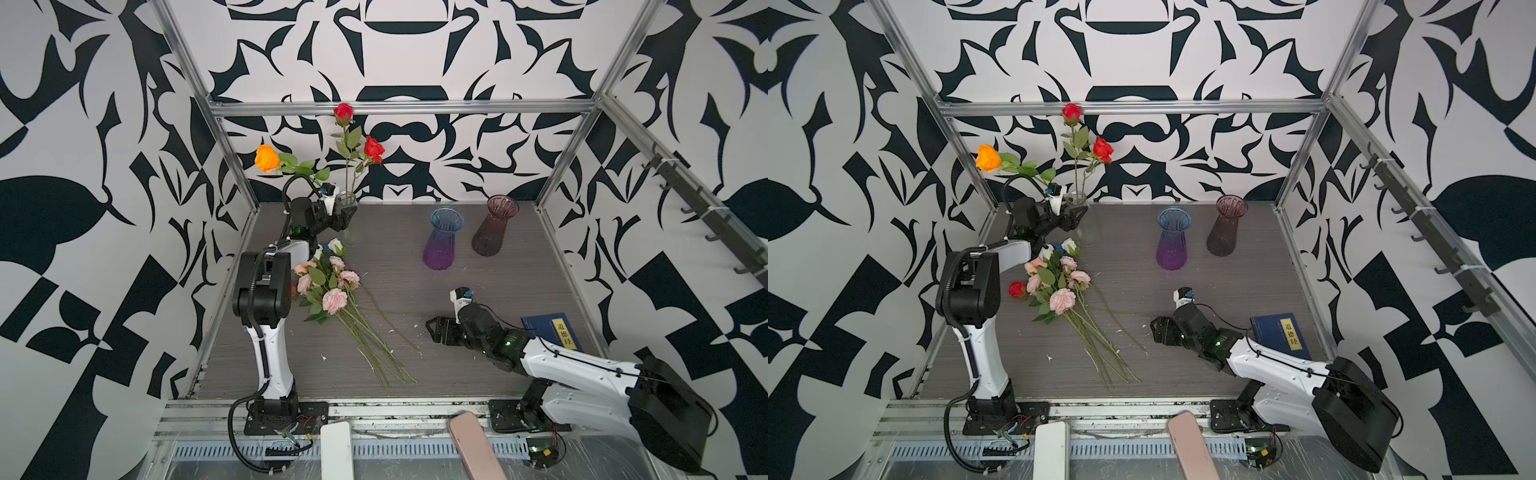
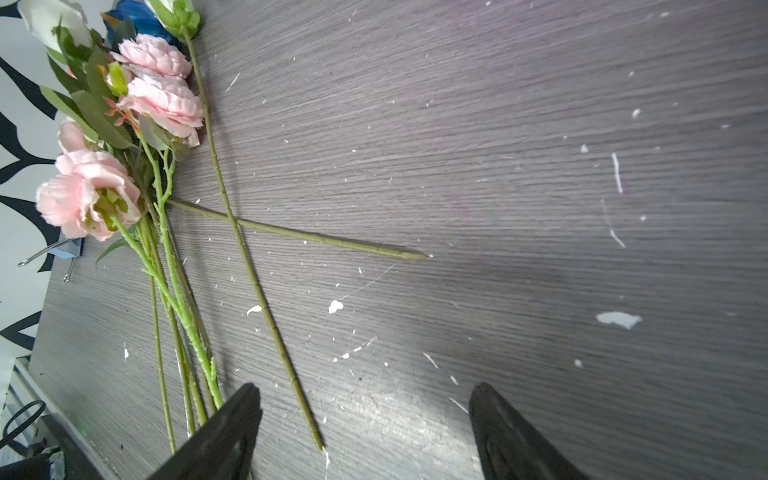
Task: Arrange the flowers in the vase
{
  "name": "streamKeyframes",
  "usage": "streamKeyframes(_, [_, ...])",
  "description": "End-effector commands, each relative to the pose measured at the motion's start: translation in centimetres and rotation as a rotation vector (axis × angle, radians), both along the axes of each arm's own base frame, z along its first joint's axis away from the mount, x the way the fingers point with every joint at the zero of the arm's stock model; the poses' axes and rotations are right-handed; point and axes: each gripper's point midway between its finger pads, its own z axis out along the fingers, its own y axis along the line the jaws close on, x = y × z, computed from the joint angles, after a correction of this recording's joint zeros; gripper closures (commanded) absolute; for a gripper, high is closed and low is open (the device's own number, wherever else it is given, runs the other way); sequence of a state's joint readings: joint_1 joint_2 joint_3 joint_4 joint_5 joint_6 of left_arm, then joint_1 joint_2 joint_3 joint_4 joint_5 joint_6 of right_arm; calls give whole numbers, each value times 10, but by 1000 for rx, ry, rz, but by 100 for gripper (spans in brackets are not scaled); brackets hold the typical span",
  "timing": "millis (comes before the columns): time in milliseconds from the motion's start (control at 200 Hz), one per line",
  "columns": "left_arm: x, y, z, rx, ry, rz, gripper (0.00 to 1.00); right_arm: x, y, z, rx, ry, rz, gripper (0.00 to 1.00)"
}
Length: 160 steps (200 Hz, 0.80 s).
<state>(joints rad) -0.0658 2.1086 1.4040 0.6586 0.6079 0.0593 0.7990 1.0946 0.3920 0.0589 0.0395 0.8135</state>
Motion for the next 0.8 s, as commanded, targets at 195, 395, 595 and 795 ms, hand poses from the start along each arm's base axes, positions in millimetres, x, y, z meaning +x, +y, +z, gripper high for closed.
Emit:
streamKeyframes(195, [25, 32, 17, 17, -34, 22, 50, 11, 7, 14, 26, -34, -6, 17])
streamKeyframes(395, [15, 41, 9, 130, -42, 62, 51, 14, 13, 12, 18, -20, 11, 17])
streamKeyframes(595, [16, 45, 14, 165, -56, 95, 51, 13, 13, 12, 20, -20, 12, 18])
streamKeyframes(795, [8, 23, 16, 167, -63, 37, 45, 13, 13, 13, 24, -24, 13, 18])
